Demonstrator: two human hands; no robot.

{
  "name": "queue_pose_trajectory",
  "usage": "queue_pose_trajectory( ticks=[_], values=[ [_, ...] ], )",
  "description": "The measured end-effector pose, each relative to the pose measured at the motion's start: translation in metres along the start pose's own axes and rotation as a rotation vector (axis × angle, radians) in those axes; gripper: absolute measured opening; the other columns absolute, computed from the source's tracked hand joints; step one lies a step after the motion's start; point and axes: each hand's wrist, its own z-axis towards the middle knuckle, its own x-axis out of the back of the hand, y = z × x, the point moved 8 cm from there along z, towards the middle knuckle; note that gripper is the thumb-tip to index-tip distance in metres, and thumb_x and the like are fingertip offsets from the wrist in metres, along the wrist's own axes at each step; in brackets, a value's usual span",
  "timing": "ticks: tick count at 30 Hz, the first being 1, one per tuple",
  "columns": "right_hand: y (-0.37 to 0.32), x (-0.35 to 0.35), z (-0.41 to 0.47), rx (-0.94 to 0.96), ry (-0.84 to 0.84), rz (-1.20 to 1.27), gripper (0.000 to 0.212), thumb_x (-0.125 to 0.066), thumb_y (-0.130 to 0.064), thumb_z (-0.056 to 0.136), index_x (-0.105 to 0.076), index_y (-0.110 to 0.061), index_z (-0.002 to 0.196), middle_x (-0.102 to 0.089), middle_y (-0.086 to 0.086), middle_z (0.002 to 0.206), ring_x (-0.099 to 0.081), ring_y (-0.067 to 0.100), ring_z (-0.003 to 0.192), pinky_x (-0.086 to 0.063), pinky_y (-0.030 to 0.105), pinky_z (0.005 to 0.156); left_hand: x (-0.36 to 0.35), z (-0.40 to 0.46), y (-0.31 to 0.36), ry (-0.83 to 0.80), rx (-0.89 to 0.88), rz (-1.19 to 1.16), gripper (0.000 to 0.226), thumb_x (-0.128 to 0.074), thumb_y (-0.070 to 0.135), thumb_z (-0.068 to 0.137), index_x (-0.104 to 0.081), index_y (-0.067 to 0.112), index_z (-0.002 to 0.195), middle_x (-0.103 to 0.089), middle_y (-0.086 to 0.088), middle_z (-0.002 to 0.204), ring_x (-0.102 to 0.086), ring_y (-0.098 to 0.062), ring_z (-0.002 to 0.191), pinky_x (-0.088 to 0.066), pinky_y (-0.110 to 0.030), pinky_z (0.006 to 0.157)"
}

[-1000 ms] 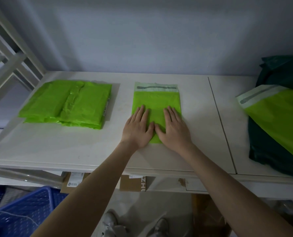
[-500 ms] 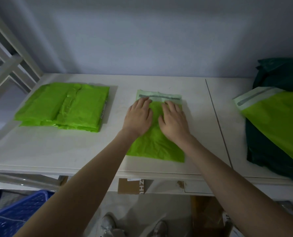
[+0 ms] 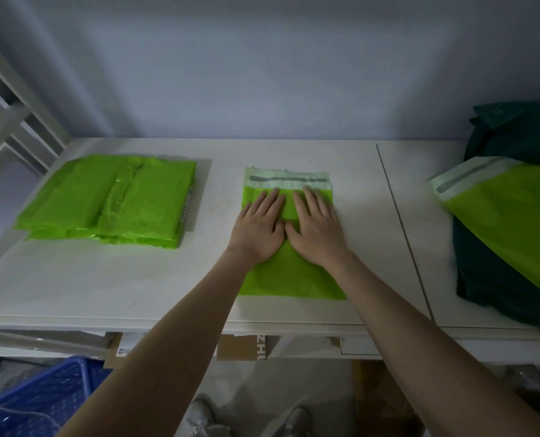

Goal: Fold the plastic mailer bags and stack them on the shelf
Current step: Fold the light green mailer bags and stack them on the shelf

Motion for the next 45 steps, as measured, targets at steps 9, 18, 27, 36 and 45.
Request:
queue_pose_trajectory(
  ticks=[9, 18, 27, 36, 45],
  values=[
    [0.004, -0.006, 0.000, -0.051, -0.067, -0.077, 0.068, -0.020, -0.051, 0.096, 0.003, -0.018, 0.151, 0.011, -0.001, 0.159, 0.012, 0.021, 0.146, 0.006, 0.051, 0.116, -0.004, -0.001, -0.011, -0.064, 0.138, 0.063, 0.065, -0.026, 0.044, 0.097, 0.003, 0.022, 0.151, 0.013, -0.002, 0.158, 0.015, -0.017, 0.145, 0.010, -0.039, 0.117],
    [0.008, -0.002, 0.000, -0.090, 0.015, 0.028, 0.069, -0.024, -0.047, 0.098, 0.006, -0.013, 0.150, 0.009, 0.012, 0.158, 0.011, 0.022, 0.146, 0.010, 0.044, 0.116, -0.004, -0.002, -0.015, -0.038, 0.201, 0.097, 0.081, -0.024, 0.058, 0.093, 0.009, 0.011, 0.149, 0.017, -0.012, 0.156, 0.018, -0.025, 0.144, 0.014, -0.042, 0.114],
    [0.032, 0.032, -0.007, -0.131, 0.203, 0.556, 0.061, -0.054, -0.015, 0.091, -0.027, -0.007, 0.145, -0.013, 0.011, 0.156, -0.013, 0.024, 0.144, -0.016, 0.030, 0.113, 0.028, -0.009, -0.039, 0.143, 0.294, -0.572, 0.062, -0.048, 0.026, 0.095, -0.018, 0.013, 0.148, -0.002, -0.012, 0.158, -0.003, -0.024, 0.146, -0.005, -0.036, 0.117],
    [0.058, 0.044, -0.017, -0.352, 0.136, 0.412, 0.053, -0.061, -0.011, 0.081, -0.039, -0.008, 0.129, -0.049, 0.016, 0.120, -0.053, 0.036, 0.106, -0.041, 0.035, 0.080, 0.051, -0.019, -0.059, 0.211, 0.440, -0.471, 0.053, -0.067, 0.013, 0.080, -0.043, 0.007, 0.127, -0.056, -0.012, 0.122, -0.057, -0.027, 0.107, -0.045, -0.032, 0.089],
    [0.053, 0.031, -0.022, -0.433, 0.067, 0.498, 0.062, -0.055, 0.001, 0.078, -0.032, -0.008, 0.135, -0.055, 0.016, 0.119, -0.055, 0.035, 0.108, -0.042, 0.033, 0.083, 0.024, -0.028, -0.065, 0.184, 0.705, -0.976, 0.047, -0.058, -0.005, 0.081, -0.050, 0.002, 0.127, -0.059, -0.005, 0.088, -0.060, -0.010, 0.054, -0.052, -0.013, 0.048]
  ],
)
